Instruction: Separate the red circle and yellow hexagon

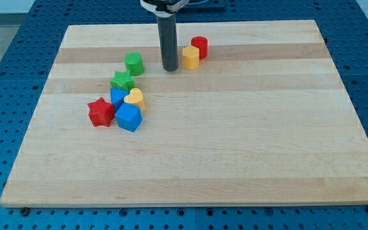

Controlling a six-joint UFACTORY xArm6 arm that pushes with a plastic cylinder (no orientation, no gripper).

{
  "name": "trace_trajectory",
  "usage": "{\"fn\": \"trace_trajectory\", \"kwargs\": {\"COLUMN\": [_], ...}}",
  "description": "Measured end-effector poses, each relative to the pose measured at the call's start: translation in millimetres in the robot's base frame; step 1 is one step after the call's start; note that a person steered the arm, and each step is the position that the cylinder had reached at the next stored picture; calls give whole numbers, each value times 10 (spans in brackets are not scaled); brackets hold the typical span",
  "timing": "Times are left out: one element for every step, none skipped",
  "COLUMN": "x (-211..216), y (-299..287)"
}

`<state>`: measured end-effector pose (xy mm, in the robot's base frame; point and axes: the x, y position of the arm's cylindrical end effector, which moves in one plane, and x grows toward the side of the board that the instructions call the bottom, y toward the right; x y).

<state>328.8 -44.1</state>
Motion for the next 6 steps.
{"fn": "trace_trajectory", "kwargs": {"x": [-298,-298,-282,-282,-325,-327], "y": [90,114,553,1216,1788,1991]}}
